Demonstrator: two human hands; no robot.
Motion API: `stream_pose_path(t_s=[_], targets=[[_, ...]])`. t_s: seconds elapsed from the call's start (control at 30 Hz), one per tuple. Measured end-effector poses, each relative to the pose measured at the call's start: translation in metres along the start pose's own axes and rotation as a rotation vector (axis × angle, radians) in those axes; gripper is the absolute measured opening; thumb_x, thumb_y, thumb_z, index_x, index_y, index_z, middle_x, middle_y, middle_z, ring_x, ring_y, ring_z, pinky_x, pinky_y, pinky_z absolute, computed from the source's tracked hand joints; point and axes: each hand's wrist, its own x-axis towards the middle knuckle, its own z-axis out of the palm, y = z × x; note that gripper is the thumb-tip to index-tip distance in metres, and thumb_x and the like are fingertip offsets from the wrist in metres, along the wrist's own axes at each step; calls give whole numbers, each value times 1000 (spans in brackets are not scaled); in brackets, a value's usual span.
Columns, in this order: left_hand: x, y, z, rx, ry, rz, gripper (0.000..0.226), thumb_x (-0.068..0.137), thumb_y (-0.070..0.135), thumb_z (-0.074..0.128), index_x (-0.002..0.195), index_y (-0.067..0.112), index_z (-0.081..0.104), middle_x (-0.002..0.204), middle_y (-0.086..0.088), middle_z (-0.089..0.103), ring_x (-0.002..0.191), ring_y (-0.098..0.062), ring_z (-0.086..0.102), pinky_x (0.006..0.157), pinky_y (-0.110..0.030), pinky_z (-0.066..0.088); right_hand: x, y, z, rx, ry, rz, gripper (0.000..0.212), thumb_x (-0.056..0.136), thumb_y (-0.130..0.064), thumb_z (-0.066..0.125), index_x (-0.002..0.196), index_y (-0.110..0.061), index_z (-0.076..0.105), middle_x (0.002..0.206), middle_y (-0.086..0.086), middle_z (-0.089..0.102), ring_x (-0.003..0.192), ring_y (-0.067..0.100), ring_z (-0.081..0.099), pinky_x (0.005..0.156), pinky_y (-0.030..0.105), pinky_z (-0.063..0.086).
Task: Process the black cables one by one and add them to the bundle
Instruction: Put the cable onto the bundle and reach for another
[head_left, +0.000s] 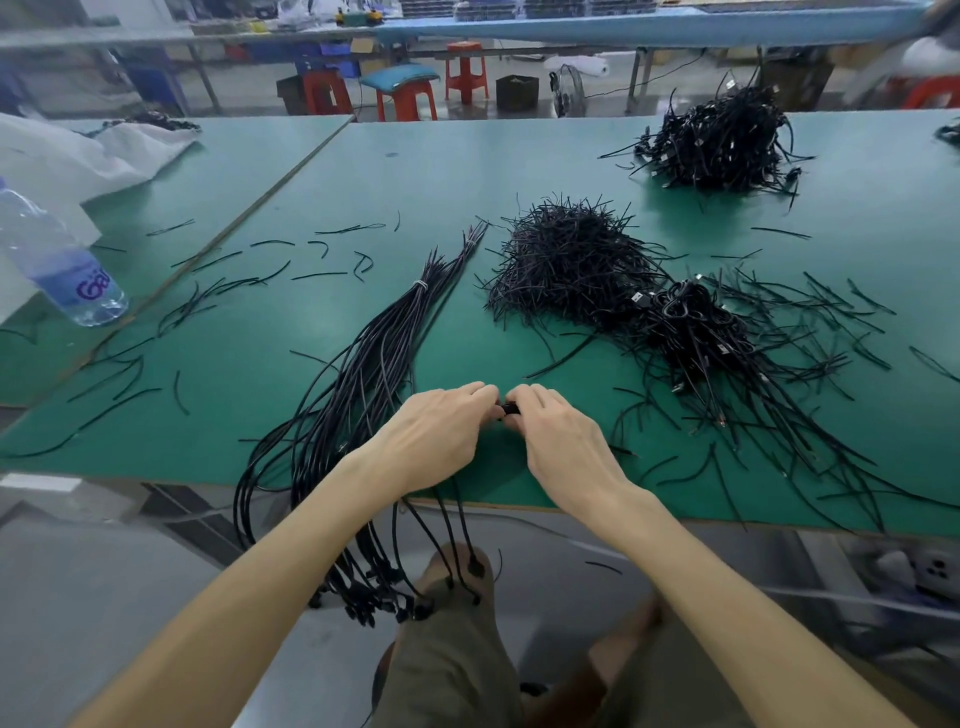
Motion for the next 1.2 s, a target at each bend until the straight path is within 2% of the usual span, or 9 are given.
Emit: stream_pose_path(t_s=[0.1, 0.2, 0.3, 0.53, 0.67, 0.77, 0.9, 1.03, 1.2], targets=[[2, 1, -3, -70, -8, -3, 29, 111, 33, 33, 85, 21, 39, 77, 6, 46, 61, -10, 45, 53, -27, 28, 1, 0, 1, -6, 15, 14, 13, 105, -8, 49, 114, -15, 52, 107, -2, 56, 99, 18, 53, 69, 31, 46], [4, 4, -6, -199, -108, -49, 30, 111, 35, 30, 91, 18, 46, 87, 3, 52, 74, -17, 53, 67, -37, 41, 1, -1, 0, 15, 36, 23, 12, 104, -7, 50, 114, -13, 54, 108, -1, 54, 101, 18, 52, 68, 34, 50], [7, 6, -9, -260, -166, -68, 31, 111, 36, 29, 98, 16, 49, 94, 0, 55, 84, -22, 55, 77, -40, 44, 1, -1, -3, 43, 72, 33, 12, 104, -7, 52, 114, -9, 56, 108, 2, 54, 102, 20, 51, 68, 40, 53], [5, 1, 5, -197, -27, -25, 23, 111, 31, 33, 93, 20, 42, 85, 6, 49, 71, -17, 50, 64, -34, 32, 0, -1, 0, 26, 95, -8, 13, 107, -13, 49, 116, -9, 57, 108, 3, 53, 100, 18, 52, 68, 38, 53], [5, -1, 11, -207, 68, -54, 22, 110, 27, 36, 93, 17, 46, 86, 9, 54, 73, -19, 55, 66, -35, 38, 0, 0, 5, 18, 128, -14, 24, 106, -15, 50, 128, -8, 52, 112, 5, 53, 100, 22, 53, 73, 39, 55], [10, -3, 10, -506, 160, -220, 25, 110, 20, 39, 88, 19, 51, 87, 13, 58, 78, -10, 58, 72, -29, 46, -1, -1, 6, -139, 266, -16, 55, 99, -9, 60, 149, 0, 39, 120, 12, 54, 104, 26, 53, 91, 39, 51], [19, -7, 5, -939, 364, -402, 39, 112, 28, 34, 78, 16, 47, 72, 3, 45, 62, -12, 39, 61, -29, 34, -6, -3, 8, -351, 419, -63, 84, 85, 4, 68, 156, 5, 24, 148, 21, 41, 133, 34, 43, 111, 45, 36], [21, -9, 8, -1154, 423, -475, 40, 113, 29, 31, 78, 15, 44, 63, 8, 37, 49, -7, 32, 51, -21, 30, -5, -5, 4, -265, 403, -69, 86, 85, 6, 66, 158, 4, 18, 159, 22, 29, 144, 35, 33, 119, 46, 28], [21, -9, 11, -1309, 518, -494, 35, 113, 29, 31, 86, 11, 45, 64, 8, 34, 49, -7, 28, 46, -18, 27, 7, 3, -9, 149, 409, 218, 74, 101, -9, 53, 161, -5, 10, 163, 14, 21, 149, 24, 19, 121, 33, 13]])
